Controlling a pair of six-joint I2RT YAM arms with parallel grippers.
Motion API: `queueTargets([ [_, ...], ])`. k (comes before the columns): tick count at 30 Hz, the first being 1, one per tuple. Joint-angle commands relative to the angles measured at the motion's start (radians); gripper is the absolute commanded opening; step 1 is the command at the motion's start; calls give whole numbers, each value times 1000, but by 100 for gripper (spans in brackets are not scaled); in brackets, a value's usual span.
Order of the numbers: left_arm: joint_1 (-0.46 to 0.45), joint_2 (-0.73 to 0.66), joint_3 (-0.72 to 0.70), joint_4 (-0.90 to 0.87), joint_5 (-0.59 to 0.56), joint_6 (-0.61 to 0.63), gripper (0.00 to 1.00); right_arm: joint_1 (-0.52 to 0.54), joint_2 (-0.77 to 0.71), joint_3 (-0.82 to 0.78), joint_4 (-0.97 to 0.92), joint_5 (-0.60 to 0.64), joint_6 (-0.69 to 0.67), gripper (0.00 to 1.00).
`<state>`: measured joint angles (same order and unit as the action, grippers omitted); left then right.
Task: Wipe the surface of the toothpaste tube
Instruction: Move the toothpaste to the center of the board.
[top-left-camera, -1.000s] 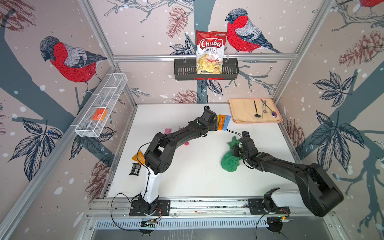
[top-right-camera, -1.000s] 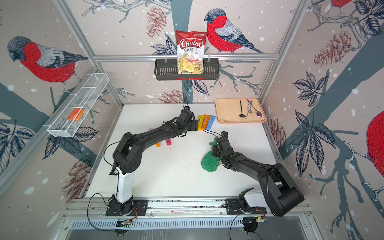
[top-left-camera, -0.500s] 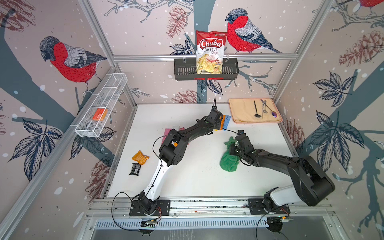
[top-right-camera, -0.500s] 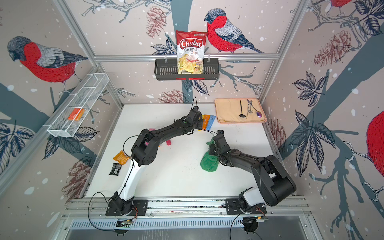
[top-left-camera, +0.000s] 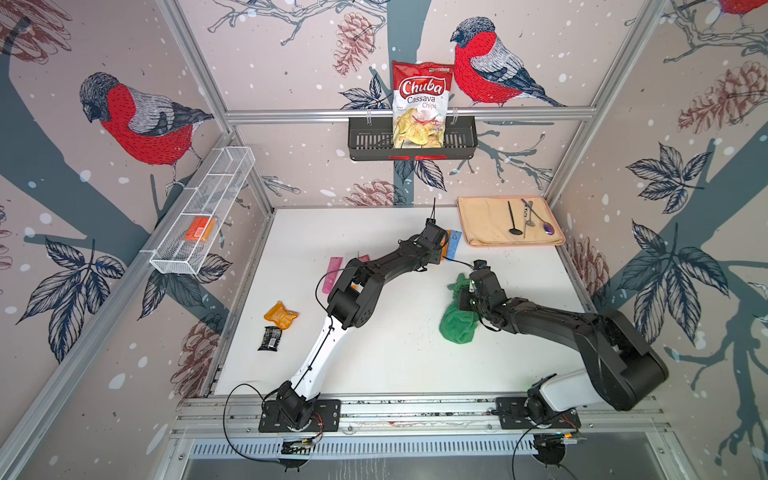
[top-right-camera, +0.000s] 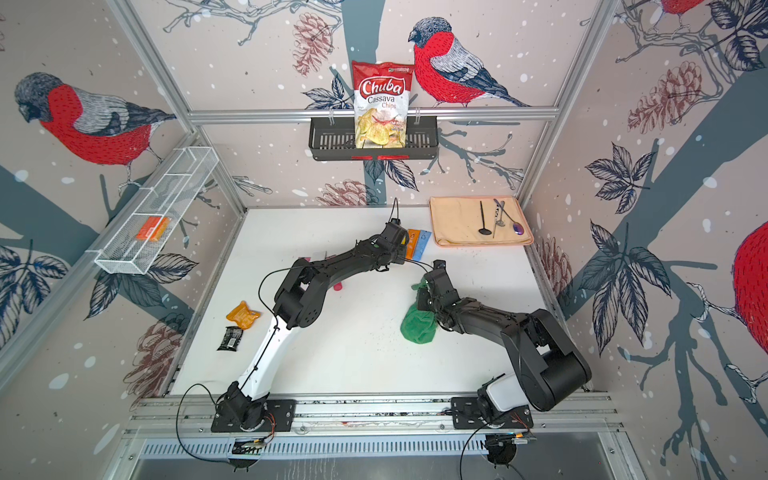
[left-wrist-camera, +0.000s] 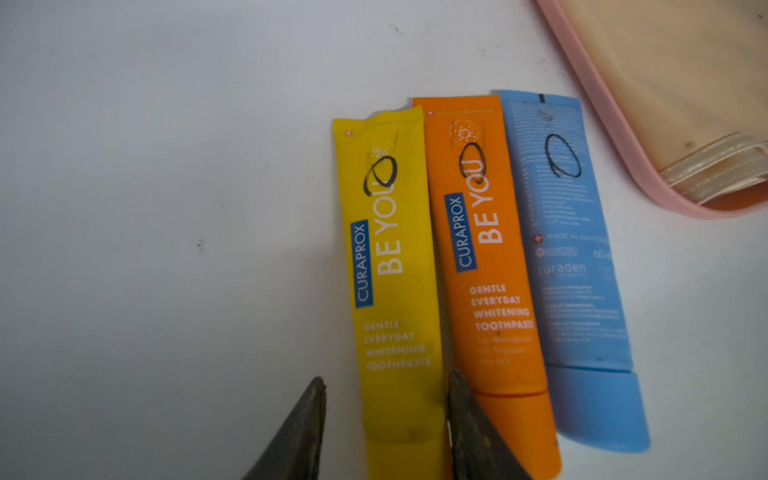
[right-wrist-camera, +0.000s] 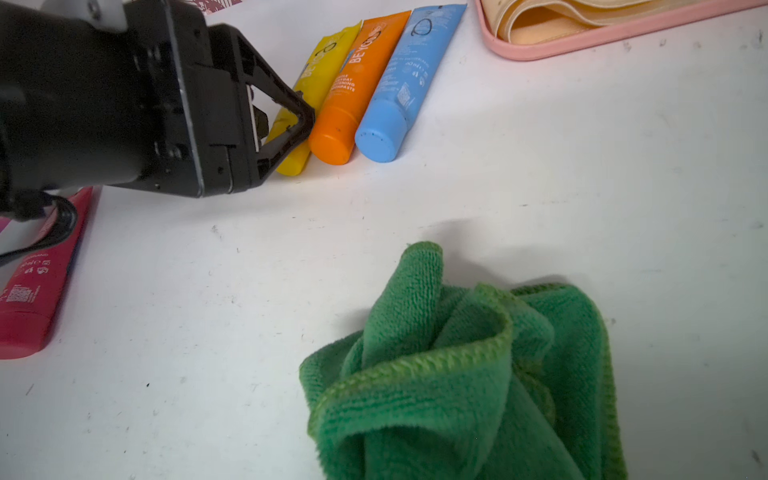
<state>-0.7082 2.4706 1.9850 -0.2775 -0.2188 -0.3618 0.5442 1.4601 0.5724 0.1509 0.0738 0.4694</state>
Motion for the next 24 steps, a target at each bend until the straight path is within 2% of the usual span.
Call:
queueTargets([
  [1, -1, 8, 6, -38, -25, 14, 42, 5, 5, 9, 1, -4, -13, 10],
  [7, -2, 0, -12, -72, -39, 8, 32, 7, 5, 10, -1, -2, -15, 10],
  [11, -2, -61, -113, -38, -53, 9, 28, 7, -4, 6, -1, -1, -15, 10],
  [14, -2, -163, -259, 14, -58, 7, 26, 7, -16, -1, 1, 3, -15, 10],
  [19, -23, -408, -575, 100, -48, -7, 23, 5, -42, -12, 3, 2, -13, 10],
  [24, -123, -652, -878, 153, -44, -31, 23, -25, -105, -44, 21, -41, -9, 10],
])
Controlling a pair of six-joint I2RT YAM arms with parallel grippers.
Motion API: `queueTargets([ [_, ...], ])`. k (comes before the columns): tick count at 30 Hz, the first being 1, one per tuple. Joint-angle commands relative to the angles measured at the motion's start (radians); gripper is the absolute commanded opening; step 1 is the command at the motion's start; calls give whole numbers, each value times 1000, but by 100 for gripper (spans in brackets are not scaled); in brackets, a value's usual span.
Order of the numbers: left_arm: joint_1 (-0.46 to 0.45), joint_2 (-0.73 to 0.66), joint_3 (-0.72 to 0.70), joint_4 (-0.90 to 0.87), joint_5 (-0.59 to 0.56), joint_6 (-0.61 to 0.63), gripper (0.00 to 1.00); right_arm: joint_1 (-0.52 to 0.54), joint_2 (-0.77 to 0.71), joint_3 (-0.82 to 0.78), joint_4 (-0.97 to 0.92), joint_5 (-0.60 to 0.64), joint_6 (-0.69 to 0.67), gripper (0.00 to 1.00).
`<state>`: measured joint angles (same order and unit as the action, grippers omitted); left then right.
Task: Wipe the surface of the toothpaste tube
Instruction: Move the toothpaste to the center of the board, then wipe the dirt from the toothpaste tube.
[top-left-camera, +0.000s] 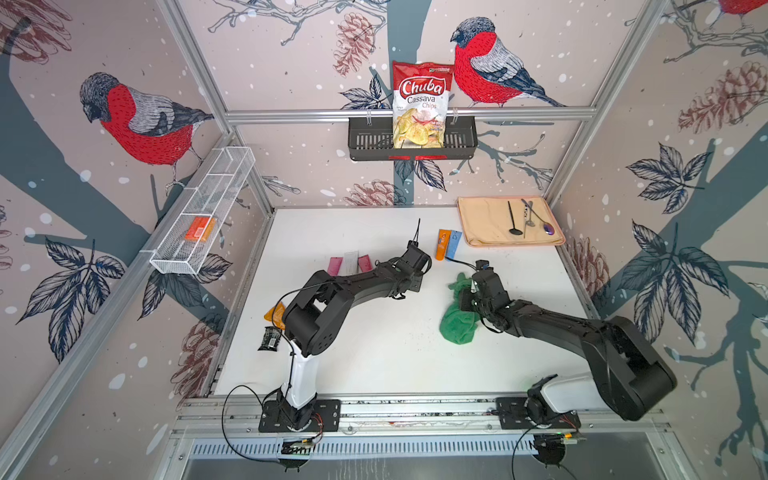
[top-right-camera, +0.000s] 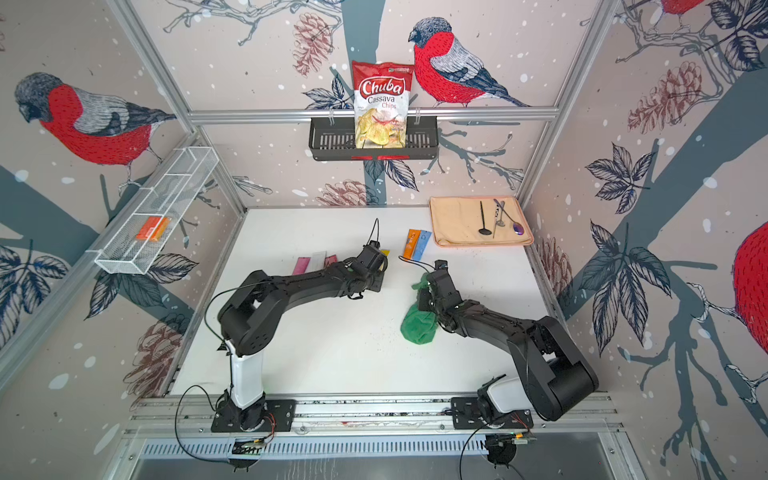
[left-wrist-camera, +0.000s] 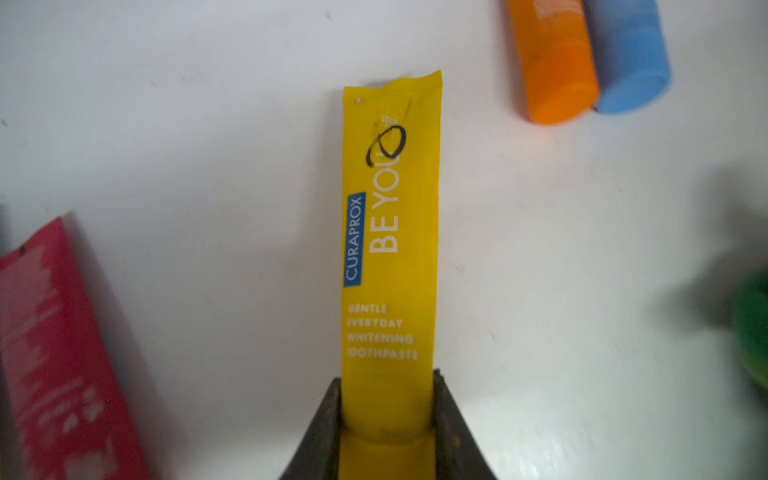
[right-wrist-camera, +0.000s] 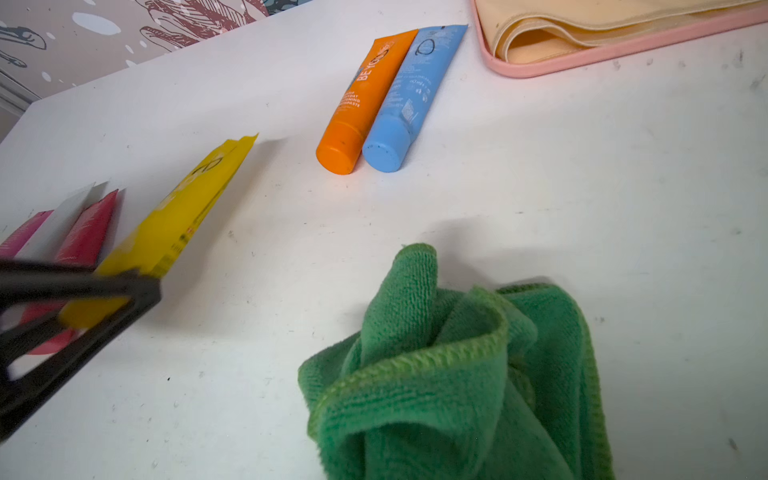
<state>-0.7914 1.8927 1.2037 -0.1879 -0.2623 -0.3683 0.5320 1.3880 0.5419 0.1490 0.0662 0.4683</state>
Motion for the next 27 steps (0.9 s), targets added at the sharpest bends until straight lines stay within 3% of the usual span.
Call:
queueTargets([
  [1, -62, -110, -143, 67, -4, -32, 23, -18, -49, -21, 27, -43, -7, 10],
  [8, -224, -309, -382, 62, -45, -89, 23, 4, -155, -4, -25, -72, -24, 11],
  [14, -337, -359, -463, 91, -60, -88, 27, 111, -91, 108, -130, -83, -64, 11],
  [19, -353, -306, -478, 89, -61, -96, 31, 182, 5, 154, -158, -201, -81, 11],
  [27, -361, -281, -478, 70, -69, -86, 40, 236, 72, 130, -158, -247, -67, 11],
])
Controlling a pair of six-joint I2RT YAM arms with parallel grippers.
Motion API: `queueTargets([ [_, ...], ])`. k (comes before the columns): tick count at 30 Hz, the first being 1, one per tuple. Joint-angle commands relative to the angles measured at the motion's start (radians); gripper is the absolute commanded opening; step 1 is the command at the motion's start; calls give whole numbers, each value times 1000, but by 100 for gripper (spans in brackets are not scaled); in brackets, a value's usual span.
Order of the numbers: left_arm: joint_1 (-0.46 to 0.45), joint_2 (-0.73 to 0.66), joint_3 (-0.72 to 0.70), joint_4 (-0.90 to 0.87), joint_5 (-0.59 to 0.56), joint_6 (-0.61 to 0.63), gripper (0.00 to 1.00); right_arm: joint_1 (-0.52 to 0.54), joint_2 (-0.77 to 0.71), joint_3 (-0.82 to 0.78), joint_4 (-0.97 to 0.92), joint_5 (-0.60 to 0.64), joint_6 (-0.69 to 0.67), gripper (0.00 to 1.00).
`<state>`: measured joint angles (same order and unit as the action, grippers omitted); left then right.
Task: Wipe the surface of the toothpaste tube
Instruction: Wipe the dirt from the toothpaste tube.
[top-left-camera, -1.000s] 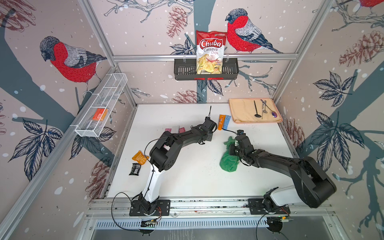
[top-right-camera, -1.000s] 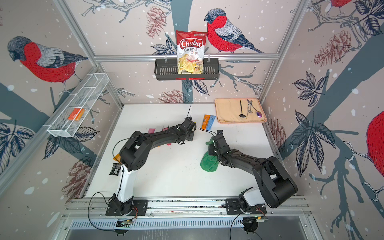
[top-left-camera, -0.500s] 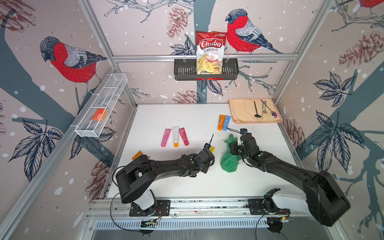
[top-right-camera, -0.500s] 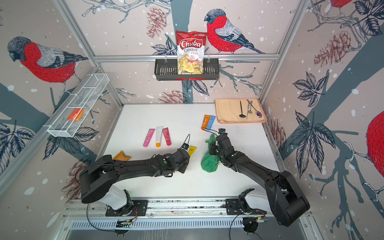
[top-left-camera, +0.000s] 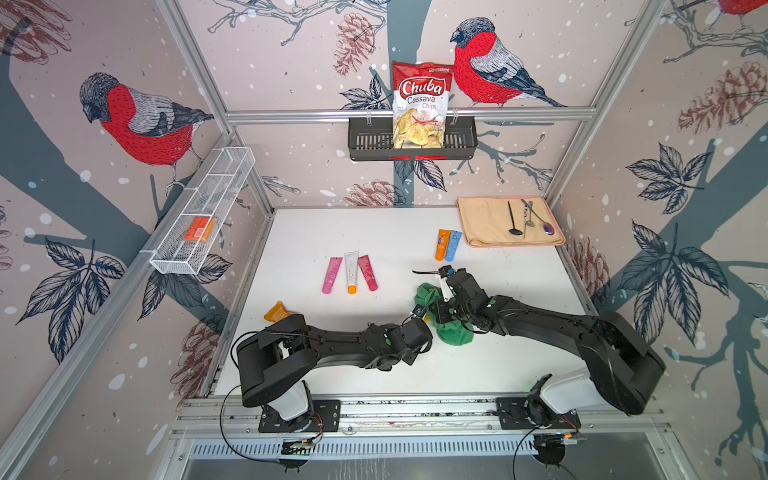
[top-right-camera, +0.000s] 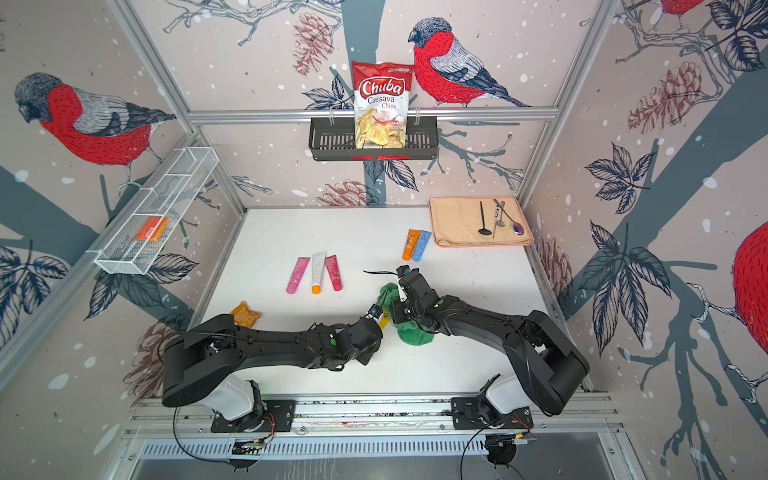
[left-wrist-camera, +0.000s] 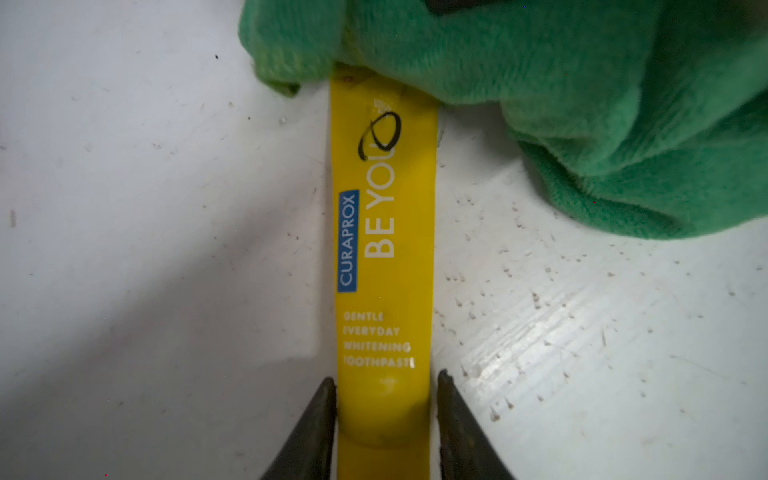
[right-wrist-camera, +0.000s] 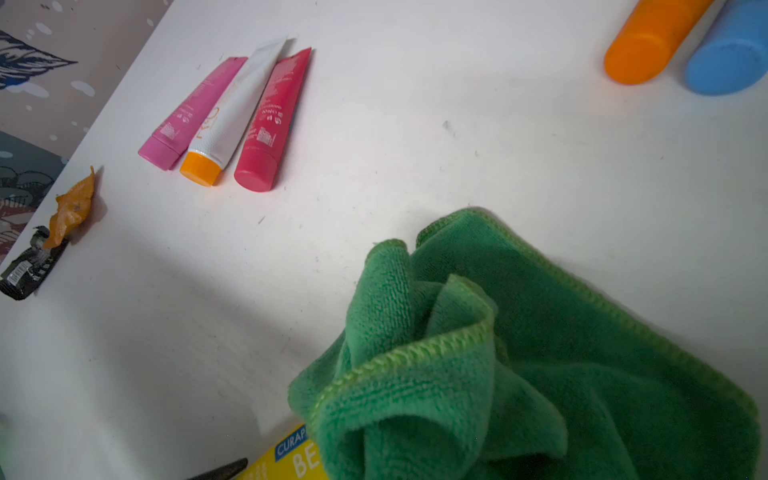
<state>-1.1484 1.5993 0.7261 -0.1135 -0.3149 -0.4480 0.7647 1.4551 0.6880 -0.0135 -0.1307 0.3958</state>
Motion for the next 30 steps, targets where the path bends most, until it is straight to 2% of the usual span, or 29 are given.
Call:
queueTargets([
  [1, -3, 17, -4, -5, -15, -7, 38, 5, 9, -25, 16, -69, 9, 11],
  [6, -4, 5, -24, 5, -15, -8, 28, 35, 56, -42, 88, -171, 24, 11],
  [10, -4, -7, -35, 16, -11, -4, 25, 54, 127, -21, 111, -170, 38, 11],
  [14, -3, 0, -31, 18, 1, 5, 22, 50, 220, 39, 56, -80, 41, 10],
  [18, -4, -7, -36, 30, 13, 15, 20, 26, 302, 116, -52, 60, 30, 10],
  [24, -4, -21, -50, 45, 23, 22, 17, -64, 310, 177, -109, 129, 3, 9],
  [27, -3, -24, -53, 54, 29, 28, 17, -72, 283, 171, -91, 86, -7, 9],
  [30, -2, -16, -48, 57, 39, 38, 17, -56, 223, 119, 3, -80, -5, 9],
])
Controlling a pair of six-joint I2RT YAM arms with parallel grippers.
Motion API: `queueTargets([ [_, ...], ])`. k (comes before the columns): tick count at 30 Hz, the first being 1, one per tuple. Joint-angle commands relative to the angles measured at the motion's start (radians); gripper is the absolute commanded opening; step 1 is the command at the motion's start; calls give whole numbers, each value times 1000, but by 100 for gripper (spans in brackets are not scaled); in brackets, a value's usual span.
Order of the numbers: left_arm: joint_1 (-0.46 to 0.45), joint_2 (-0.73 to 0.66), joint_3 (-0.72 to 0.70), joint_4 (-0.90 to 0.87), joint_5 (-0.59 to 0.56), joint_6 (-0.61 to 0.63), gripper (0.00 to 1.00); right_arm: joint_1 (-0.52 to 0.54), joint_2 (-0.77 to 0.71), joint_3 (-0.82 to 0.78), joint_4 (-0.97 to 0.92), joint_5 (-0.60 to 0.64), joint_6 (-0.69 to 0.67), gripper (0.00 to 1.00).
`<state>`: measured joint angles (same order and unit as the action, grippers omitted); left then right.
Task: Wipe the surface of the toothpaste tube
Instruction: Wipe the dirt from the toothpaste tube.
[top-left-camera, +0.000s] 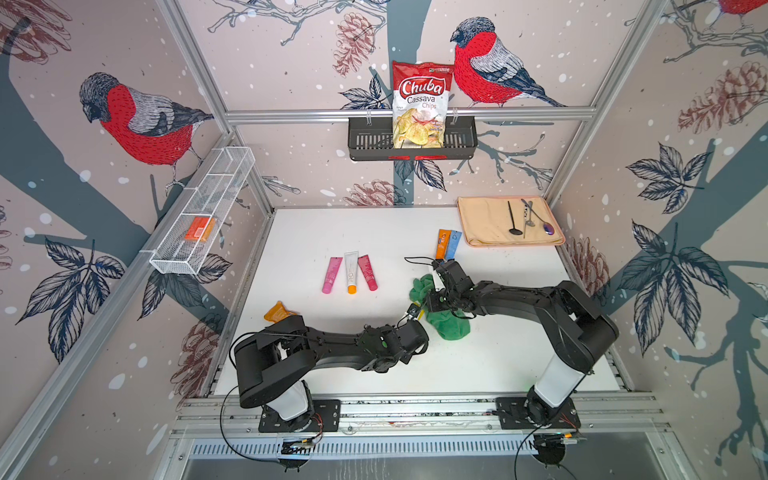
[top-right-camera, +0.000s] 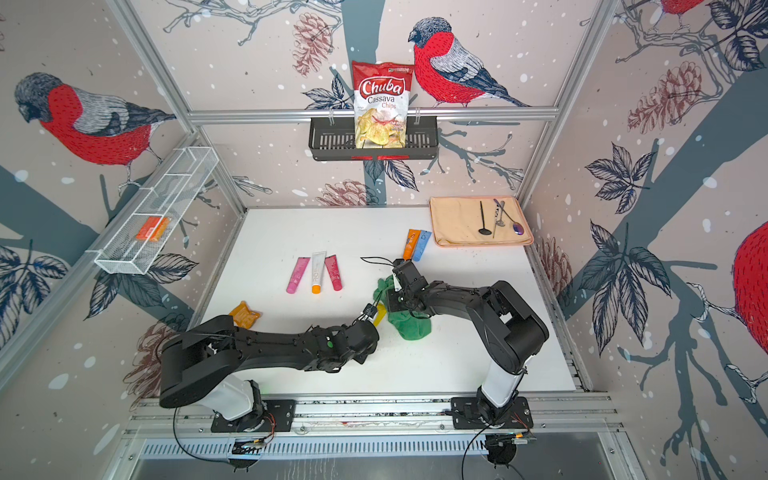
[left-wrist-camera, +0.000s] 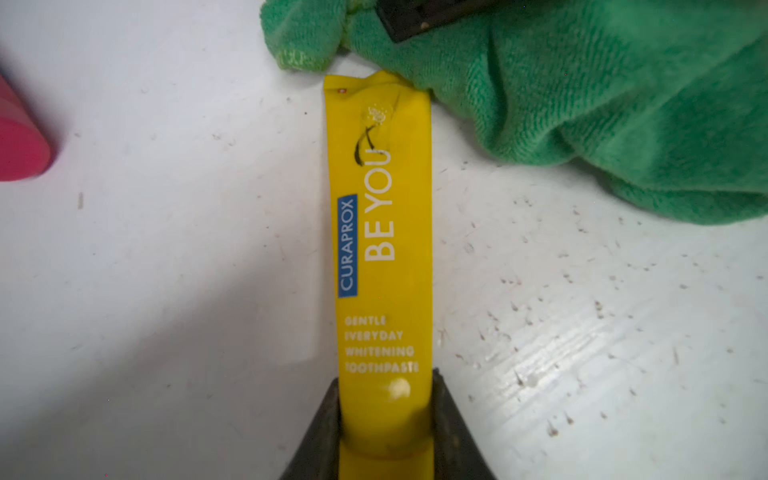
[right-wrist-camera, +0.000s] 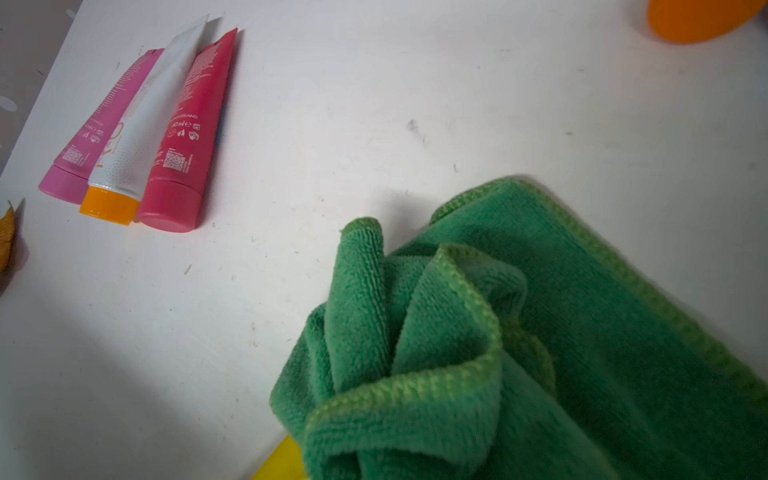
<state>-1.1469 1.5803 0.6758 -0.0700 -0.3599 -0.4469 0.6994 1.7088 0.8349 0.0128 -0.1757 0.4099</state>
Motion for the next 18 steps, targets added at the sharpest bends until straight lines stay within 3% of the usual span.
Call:
queueTargets([
  [1, -4, 7, 4, 13, 87, 39, 17, 17, -52, -43, 7, -93, -15, 9],
  [7, -4, 18, 12, 9, 89, 48, 17, 65, -89, -89, 126, -280, 10, 10],
  [11, -4, 30, 22, 3, 83, 56, 17, 75, -55, -122, 173, -304, 24, 10],
  [18, -4, 27, 18, 7, 85, 57, 17, 41, 41, -99, -1, 53, 17, 9],
])
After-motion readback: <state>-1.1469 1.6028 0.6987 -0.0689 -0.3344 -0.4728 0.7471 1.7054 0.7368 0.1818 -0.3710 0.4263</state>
